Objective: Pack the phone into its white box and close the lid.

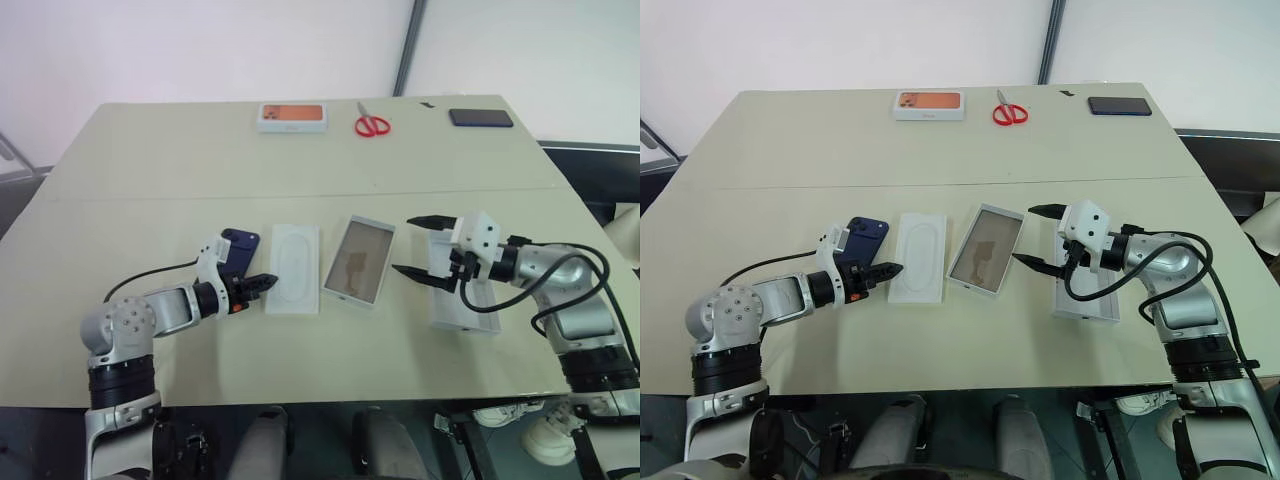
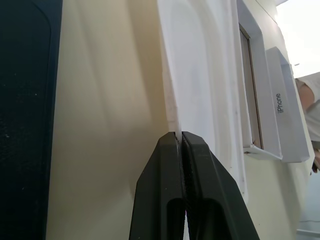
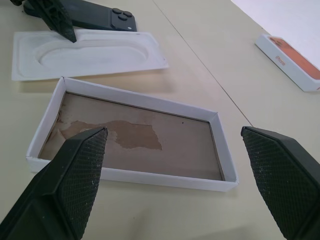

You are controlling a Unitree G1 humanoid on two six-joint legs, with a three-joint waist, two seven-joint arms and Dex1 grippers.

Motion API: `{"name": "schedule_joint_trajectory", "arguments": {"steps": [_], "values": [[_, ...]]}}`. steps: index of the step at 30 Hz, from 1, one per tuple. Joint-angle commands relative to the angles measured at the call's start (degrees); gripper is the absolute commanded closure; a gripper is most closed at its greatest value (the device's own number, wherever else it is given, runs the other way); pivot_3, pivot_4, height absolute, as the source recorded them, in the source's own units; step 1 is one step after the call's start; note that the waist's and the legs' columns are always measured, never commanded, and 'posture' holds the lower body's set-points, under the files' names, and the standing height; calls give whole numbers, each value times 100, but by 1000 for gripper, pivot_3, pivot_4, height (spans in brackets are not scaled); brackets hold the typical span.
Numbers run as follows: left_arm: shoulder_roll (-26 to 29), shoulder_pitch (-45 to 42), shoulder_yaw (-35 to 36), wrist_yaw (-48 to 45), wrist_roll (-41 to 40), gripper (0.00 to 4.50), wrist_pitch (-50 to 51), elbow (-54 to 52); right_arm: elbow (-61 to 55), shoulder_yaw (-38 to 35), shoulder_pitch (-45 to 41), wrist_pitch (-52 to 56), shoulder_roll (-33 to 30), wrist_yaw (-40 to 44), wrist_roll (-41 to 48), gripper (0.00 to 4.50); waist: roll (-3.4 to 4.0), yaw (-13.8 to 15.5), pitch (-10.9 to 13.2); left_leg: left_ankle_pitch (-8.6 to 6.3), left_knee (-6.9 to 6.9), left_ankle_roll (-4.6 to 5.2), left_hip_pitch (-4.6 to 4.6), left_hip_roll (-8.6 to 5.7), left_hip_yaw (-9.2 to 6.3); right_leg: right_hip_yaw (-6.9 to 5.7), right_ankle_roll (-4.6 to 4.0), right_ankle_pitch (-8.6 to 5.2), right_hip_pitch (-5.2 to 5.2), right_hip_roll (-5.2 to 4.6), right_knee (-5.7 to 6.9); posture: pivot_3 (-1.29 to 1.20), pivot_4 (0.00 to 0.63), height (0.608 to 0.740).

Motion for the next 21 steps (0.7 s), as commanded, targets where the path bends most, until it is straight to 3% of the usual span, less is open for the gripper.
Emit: {"name": "schedule_joint_trajectory", "arguments": {"steps": [1,9,15,21], "values": [[43,12,70,42,-42,4447,67,18,-214,-82,-72,-13,2,-26,45,0,0,0,0,0,0,0,0,0,0,0,0,0,0,0,0,0,150,740],[100,-381,695,78,-477,4447,308,86,-779,125,179,500,116,59,273,0,-4,5,2,0,0,0,-2,1,-2,-1,0,0,-2,0,0,0,150,740],[400,-623,704,17,-447,4447,266,224,-1549,589,383,1624,518,-301,401,0,-6,-1,4,0,0,-1,-4,1,-5,-2,0,0,-4,-2,-1,0,150,740],[470,-582,525,-93,-386,4447,87,259,-1740,1284,376,2165,853,-792,-183,0,-6,4,4,1,-3,-3,-6,1,-10,1,0,0,-12,-1,0,0,150,740]]}}
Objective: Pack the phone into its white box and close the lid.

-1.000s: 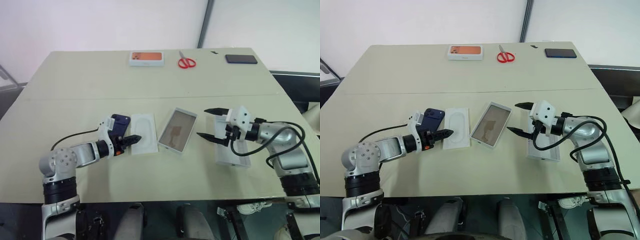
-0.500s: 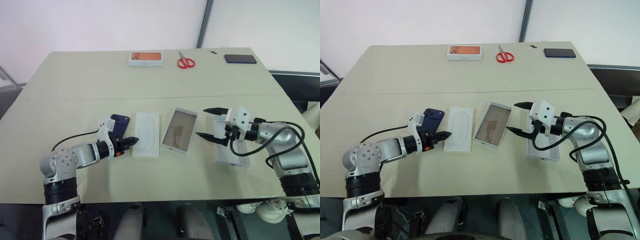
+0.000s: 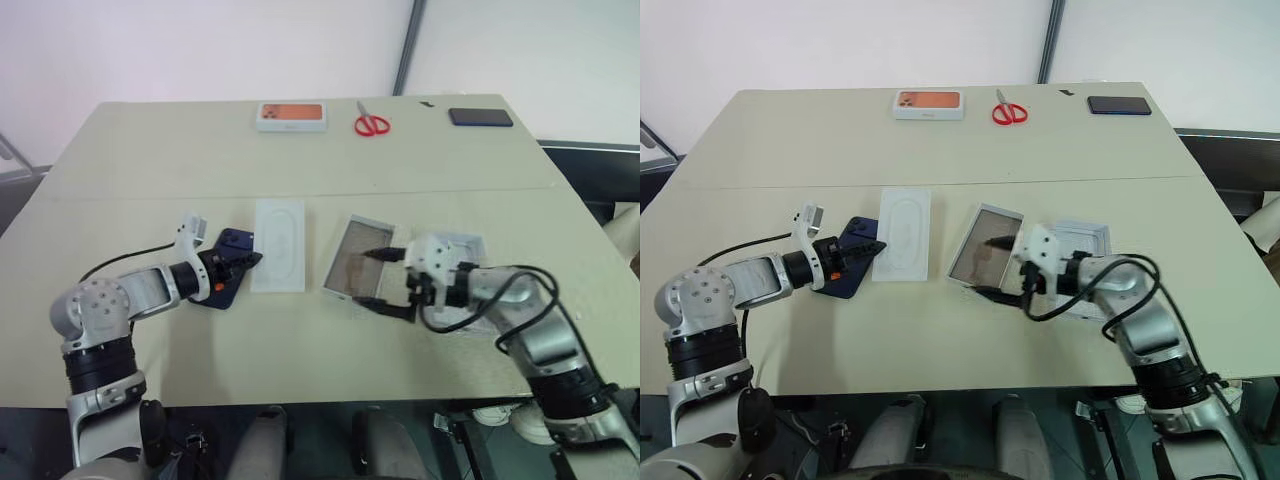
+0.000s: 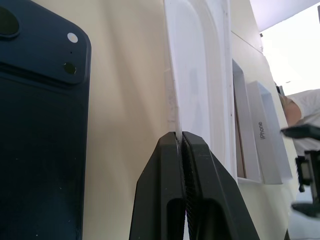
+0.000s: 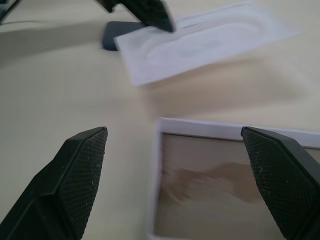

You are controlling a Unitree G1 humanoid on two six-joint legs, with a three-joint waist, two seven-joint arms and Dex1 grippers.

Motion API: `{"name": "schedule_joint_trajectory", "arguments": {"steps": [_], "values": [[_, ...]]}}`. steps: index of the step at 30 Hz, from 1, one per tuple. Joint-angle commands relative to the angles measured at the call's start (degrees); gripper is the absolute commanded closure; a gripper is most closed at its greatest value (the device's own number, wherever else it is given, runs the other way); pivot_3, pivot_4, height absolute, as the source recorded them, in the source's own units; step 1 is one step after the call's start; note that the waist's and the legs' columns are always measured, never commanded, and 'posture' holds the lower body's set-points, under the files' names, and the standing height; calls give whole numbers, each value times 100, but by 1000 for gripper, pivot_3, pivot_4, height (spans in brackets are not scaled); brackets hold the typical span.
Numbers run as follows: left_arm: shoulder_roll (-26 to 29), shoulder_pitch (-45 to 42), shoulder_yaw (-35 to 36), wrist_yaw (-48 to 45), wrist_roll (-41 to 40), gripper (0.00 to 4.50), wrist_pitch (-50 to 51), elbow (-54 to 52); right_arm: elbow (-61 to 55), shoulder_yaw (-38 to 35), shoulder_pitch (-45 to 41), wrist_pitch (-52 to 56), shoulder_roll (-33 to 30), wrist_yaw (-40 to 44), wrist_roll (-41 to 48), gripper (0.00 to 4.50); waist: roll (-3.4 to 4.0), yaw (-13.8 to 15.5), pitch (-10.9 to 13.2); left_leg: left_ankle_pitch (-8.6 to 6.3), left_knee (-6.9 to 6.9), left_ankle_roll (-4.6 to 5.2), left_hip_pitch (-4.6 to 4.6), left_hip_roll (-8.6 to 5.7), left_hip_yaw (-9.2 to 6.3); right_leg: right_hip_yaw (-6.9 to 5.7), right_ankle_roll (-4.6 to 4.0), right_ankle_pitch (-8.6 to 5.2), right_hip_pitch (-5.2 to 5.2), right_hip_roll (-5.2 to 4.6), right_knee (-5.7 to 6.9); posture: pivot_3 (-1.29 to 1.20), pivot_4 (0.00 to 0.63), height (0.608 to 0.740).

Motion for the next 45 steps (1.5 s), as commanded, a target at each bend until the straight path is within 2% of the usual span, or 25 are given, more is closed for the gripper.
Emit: {"name": "schedule_joint_trajectory", "arguments": {"steps": [1,4,7,13,14,22,31,34,37,42,45], "values": [[59,-15,-50,-106,-23,4447,-173,-46,-148,211,-91,109,100,-222,-258,0,0,4,0,0,0,0,0,-1,1,2,0,0,-1,-2,0,0,150,740],[5,-1,-65,-83,-38,4447,-188,-31,-47,369,-178,191,205,-364,-428,0,0,6,0,0,1,0,-2,-2,2,0,0,0,-1,-2,0,0,150,740],[-1,25,-122,-74,-12,4500,-244,-61,67,507,-223,128,188,-345,-611,873,0,2,0,0,0,0,-2,-2,1,0,0,0,-1,-1,0,0,150,740],[30,74,-98,-41,-34,4500,-267,-78,520,723,-341,-188,74,-350,-1159,4063,-1,-1,0,0,0,0,-2,-7,4,-1,0,0,-3,0,0,0,150,740],[42,81,-106,-46,-35,4500,-264,-85,558,745,-371,-258,54,-306,-1200,4485,-2,-4,0,0,0,0,-1,-7,4,-1,0,0,-1,0,0,0,150,740],[-83,-109,107,13,-279,4500,-90,-11,420,717,-374,-913,105,199,-1014,4485,-2,-4,0,0,0,0,-2,-6,3,-2,1,0,-1,2,0,0,150,740],[-316,-208,107,252,-418,4500,45,-60,483,768,-395,-836,165,422,-978,4485,-2,-3,0,0,0,-1,-1,-6,2,-1,1,0,-1,1,0,0,150,740],[-422,-207,107,319,-470,4500,63,-70,457,748,-394,-895,142,530,-929,3614,-2,-3,0,1,0,-1,-1,-6,2,-2,1,0,-2,2,0,0,150,740],[-536,-172,41,410,-509,4500,129,-157,399,589,-381,-849,140,423,-888,2140,-2,-2,0,1,0,-1,-1,-6,3,-2,1,0,-1,1,0,0,150,740],[-764,-224,-4,594,-589,4500,222,-284,204,-104,-349,-707,-78,515,-302,2140,-3,8,1,1,0,-2,-3,-6,2,-2,1,0,-1,0,-1,0,150,740],[-999,-286,-43,749,-626,4500,317,-313,364,-592,-163,-886,-438,755,-34,2140,-4,32,1,1,3,-2,-3,-7,3,-4,1,0,6,-1,-3,0,150,740]]}}
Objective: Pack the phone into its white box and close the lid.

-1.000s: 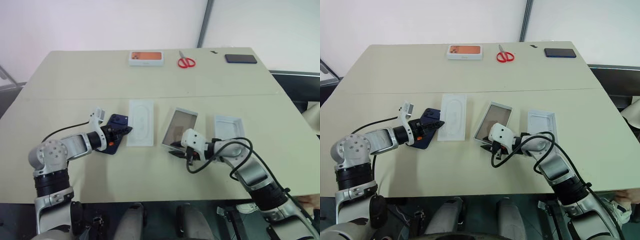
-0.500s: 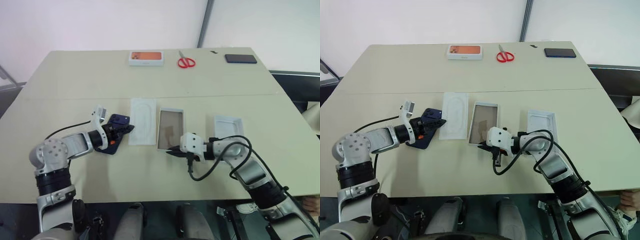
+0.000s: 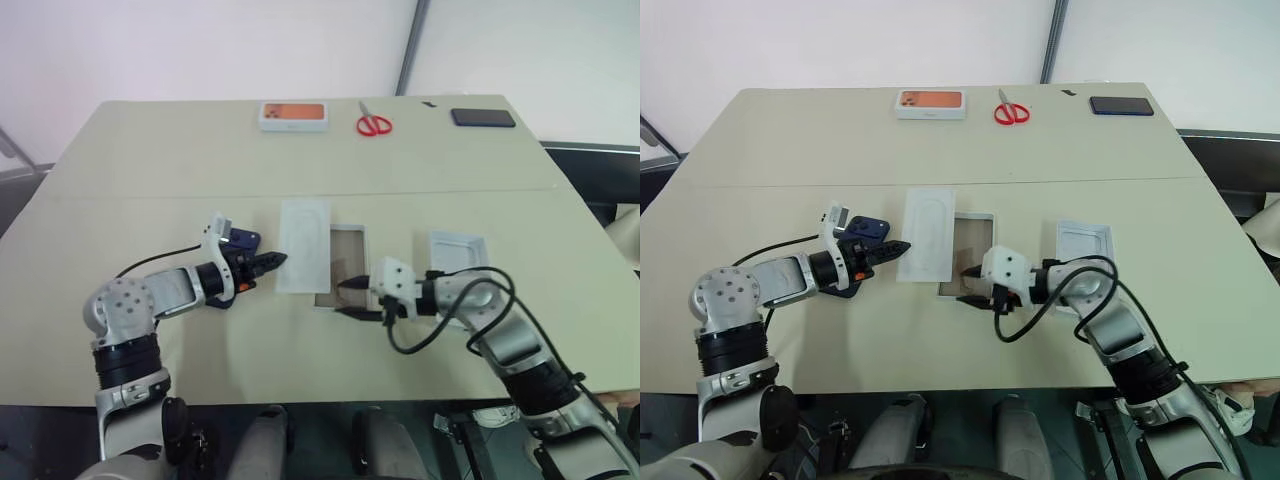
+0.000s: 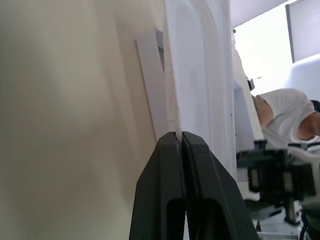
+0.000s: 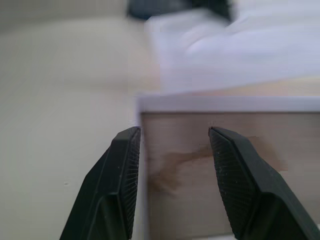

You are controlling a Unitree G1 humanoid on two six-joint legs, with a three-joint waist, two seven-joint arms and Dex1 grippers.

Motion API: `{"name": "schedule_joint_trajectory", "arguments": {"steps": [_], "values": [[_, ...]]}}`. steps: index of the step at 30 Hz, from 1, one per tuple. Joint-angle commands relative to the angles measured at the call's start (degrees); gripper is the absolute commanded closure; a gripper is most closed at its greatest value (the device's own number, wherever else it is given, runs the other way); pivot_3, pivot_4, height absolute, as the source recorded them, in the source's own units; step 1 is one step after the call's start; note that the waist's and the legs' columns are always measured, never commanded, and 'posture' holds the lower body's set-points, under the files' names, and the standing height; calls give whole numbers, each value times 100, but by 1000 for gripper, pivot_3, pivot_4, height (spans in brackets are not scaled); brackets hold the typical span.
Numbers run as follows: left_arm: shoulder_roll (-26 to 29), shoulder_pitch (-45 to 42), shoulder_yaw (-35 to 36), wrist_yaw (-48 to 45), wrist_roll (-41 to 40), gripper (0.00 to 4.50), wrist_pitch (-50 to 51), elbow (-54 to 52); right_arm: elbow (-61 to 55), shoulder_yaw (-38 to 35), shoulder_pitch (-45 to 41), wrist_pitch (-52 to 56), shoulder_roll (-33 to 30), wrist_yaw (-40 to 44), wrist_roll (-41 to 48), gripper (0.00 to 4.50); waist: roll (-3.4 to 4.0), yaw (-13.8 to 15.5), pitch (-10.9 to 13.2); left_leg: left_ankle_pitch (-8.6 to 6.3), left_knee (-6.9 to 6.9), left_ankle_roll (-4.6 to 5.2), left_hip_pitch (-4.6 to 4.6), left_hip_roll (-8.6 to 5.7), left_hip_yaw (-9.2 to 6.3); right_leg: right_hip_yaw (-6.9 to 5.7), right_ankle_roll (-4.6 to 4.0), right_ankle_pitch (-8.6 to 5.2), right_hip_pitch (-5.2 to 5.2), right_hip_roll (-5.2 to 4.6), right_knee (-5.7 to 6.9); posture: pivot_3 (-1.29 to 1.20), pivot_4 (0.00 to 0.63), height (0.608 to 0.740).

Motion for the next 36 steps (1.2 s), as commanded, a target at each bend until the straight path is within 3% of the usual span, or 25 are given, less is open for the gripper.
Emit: {"name": "schedule_joint_trajectory", "arguments": {"steps": [1,8,19,22,28,36], "values": [[-193,-108,-45,125,-180,4500,99,-239,59,-634,212,-297,-389,269,334,2140,-2,10,1,0,2,0,0,0,2,-3,1,0,4,0,-3,0,150,740],[-678,-107,-372,322,-39,4500,-31,-207,752,-1240,308,-790,-597,282,475,2140,-4,-40,2,0,0,1,2,-3,11,0,1,-1,3,4,-2,0,150,740],[-845,-40,-662,463,177,4500,-224,-188,760,-1166,286,-889,-439,100,390,2140,-4,-9,2,1,2,-2,0,-2,8,0,1,-1,4,8,-3,0,150,740],[-843,-18,-683,442,166,3630,-210,-186,826,-1138,250,-979,-428,74,316,2085,-4,-9,2,1,2,-2,1,-3,8,0,1,-1,4,8,-3,0,150,740],[-750,-99,-715,471,304,812,-412,-170,939,-1059,75,-1032,-363,34,256,2085,-2,-14,1,2,1,-3,4,-2,8,0,1,-1,7,9,-3,0,150,740],[-511,-320,-574,271,86,812,-465,-228,865,-960,-223,-722,-113,-119,372,2085,-3,-12,2,2,1,-3,2,-2,7,0,1,-1,5,9,-3,0,150,740]]}}
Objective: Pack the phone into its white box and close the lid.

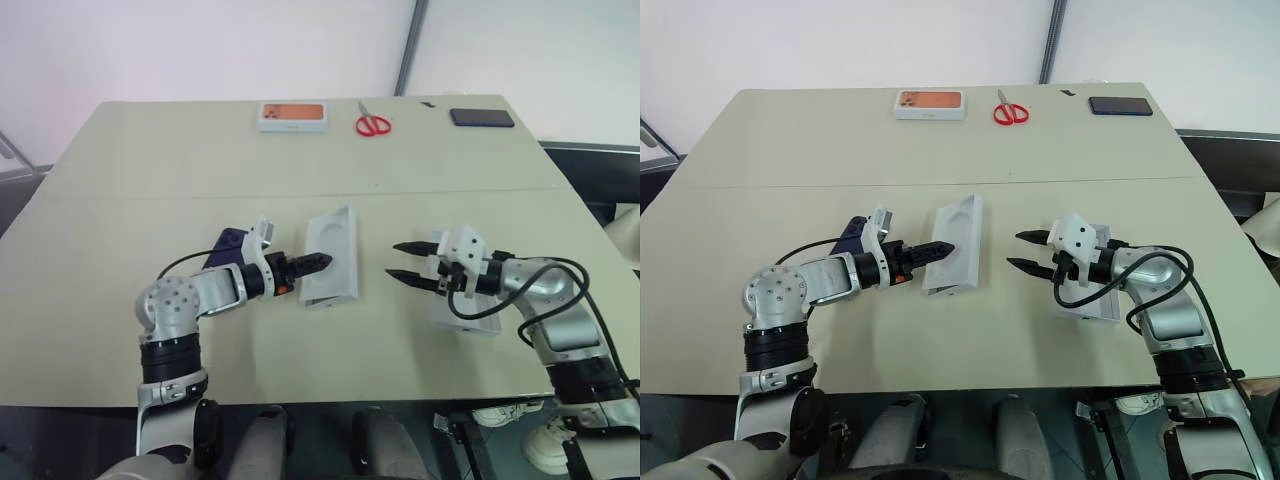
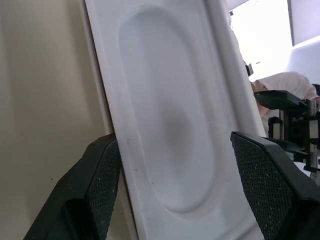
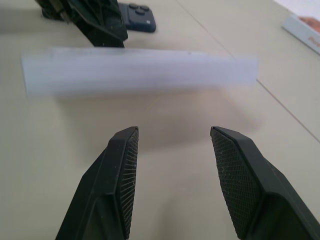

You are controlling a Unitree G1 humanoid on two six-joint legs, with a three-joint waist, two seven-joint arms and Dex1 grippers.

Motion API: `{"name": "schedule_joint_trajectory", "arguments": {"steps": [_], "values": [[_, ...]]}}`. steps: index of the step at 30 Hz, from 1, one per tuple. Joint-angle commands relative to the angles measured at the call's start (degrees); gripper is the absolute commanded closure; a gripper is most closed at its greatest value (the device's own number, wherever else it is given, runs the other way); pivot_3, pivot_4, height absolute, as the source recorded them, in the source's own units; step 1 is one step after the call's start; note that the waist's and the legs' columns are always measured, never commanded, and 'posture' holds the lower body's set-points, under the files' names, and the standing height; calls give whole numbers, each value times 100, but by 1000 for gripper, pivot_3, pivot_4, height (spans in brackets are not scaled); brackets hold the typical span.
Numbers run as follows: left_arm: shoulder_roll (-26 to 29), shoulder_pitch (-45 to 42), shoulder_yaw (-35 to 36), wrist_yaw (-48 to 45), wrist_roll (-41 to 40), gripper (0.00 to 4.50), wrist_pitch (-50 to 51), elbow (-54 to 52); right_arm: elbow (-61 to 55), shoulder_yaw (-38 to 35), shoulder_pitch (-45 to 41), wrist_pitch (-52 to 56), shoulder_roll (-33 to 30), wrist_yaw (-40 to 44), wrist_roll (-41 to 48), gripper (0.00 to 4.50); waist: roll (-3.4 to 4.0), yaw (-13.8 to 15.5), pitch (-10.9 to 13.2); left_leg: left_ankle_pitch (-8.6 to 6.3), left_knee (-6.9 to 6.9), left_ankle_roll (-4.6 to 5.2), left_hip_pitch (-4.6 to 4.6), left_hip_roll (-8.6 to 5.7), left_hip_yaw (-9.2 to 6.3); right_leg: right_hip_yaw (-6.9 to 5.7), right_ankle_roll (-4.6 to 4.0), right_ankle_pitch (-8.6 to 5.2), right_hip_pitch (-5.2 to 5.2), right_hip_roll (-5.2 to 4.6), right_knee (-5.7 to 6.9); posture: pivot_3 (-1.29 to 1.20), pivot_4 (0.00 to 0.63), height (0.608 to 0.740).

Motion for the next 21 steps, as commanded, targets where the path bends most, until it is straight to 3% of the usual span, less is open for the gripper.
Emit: {"name": "schedule_joint_trajectory", "arguments": {"steps": [1,9,13,16,19,21], "values": [[143,-212,53,-174,-138,812,-99,-156,-105,-17,-175,86,99,-77,95,2085,0,0,0,0,0,0,0,0,-1,-1,0,0,0,0,0,0,150,740],[123,-24,-69,-217,-258,812,11,-276,-29,42,-294,7,224,-173,-6,2085,0,-1,0,0,0,0,-1,-1,0,0,0,0,-1,-1,-1,0,150,740],[720,183,-276,-743,75,812,-600,-549,-343,115,-339,366,358,-256,168,2085,0,-41,0,0,-4,0,0,2,0,2,0,0,-5,2,1,0,150,740],[1152,356,-403,-1249,469,746,-1494,-608,-564,239,-306,599,534,-366,179,3004,2,-27,0,5,-13,-9,0,7,1,8,-3,0,-13,13,2,0,150,740],[1691,588,-527,-1999,901,746,-2463,-633,-572,448,-389,606,826,-707,-84,4481,2,-10,0,7,-15,-13,-1,9,1,7,-4,0,-13,12,-1,0,150,740],[2026,820,-644,-2548,1249,746,-3206,-640,-463,605,-499,510,1025,-930,-319,4481,2,-25,0,8,-19,-13,-1,9,1,12,-5,0,-17,9,-1,0,150,740]]}}
